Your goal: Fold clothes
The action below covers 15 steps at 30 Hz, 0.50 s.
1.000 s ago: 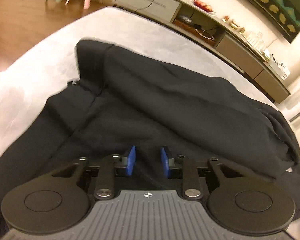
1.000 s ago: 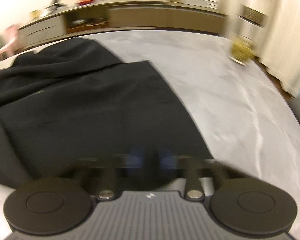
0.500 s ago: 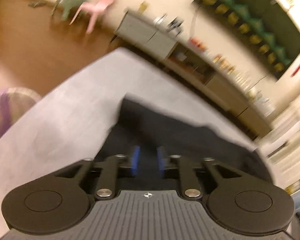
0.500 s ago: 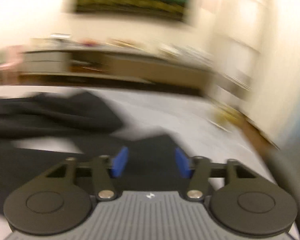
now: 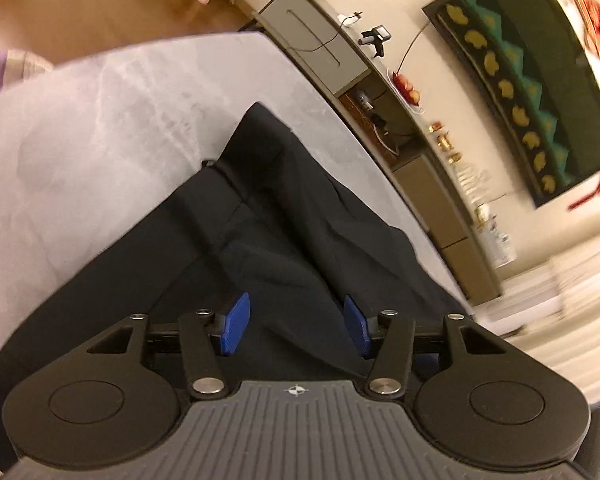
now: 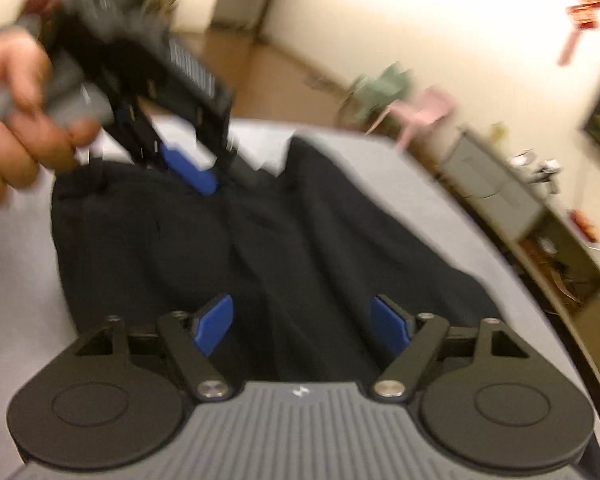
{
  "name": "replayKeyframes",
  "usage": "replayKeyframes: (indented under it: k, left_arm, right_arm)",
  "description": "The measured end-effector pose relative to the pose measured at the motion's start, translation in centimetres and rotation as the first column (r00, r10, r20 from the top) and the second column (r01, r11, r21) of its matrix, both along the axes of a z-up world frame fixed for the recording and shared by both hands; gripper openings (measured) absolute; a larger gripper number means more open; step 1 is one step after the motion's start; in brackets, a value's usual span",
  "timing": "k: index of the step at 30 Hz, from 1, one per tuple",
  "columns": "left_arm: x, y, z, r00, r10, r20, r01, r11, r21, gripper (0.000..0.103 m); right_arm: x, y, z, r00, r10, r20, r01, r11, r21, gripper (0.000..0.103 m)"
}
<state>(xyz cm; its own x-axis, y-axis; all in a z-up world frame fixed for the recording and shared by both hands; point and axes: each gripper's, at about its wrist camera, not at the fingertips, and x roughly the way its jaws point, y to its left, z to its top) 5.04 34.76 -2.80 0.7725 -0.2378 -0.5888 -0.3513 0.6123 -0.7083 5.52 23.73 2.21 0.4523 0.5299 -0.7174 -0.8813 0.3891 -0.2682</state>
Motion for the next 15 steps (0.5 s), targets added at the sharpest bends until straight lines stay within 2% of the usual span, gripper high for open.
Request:
replayKeyframes:
  k: [1,2,4,6,8,13,15]
  left_arm:
    - [0.0,0.1,0.0,1.0,-0.002,0.007,0.002,1.0,-0.013,0.055]
    - [-0.1,0.2,0.0,1.0,-0.003,0.015,0.004,1.0,-0.025,0.057]
    - [-0.1,0.0,0.1,0.999,-0.016,0.027,0.018,0.999,-0.043,0.06]
    - [-0.3,-0.5,0.3,0.999,-0.037,0.038,0.039,0.998,-0.055,0.07]
    - [-0.2,-0.9,0.3,0.998,-0.051,0.037,0.053,0.997,-0.063,0.076]
    - [0.9,-2.2,-0.4,0.996,-0.087,0.029,0.089,0.994,-0.061,0.078]
    - [1.4,-2.7,-0.7,0.995,-0.1,0.029,0.101,0.993,-0.054,0.073]
  right_arm:
    - [0.7,0.8,-0.8,0.999,0.015,-0.045,-0.017,0.999,-0.036,0.042]
    - [1.5,1.3,-1.6,0.996,0.02,-0.089,-0.026,0.997,-0.068,0.028]
    - [1.7,0.9,-1.5,0.994,0.025,-0.104,-0.031,0.998,-0.059,0.002]
    - [1.4,0.0,-0.6,0.996,0.03,-0.088,-0.032,0.999,-0.018,0.002]
    - [0.2,-1.3,1.3,0.999,0.026,-0.047,-0.023,0.998,0.061,0.002]
    - [-3.1,-4.0,4.3,1.0,-0.004,0.022,0.0,0.983,0.182,0.002]
    - [-3.6,-4.5,4.3,0.999,-0.024,0.042,0.016,0.982,0.187,0.002]
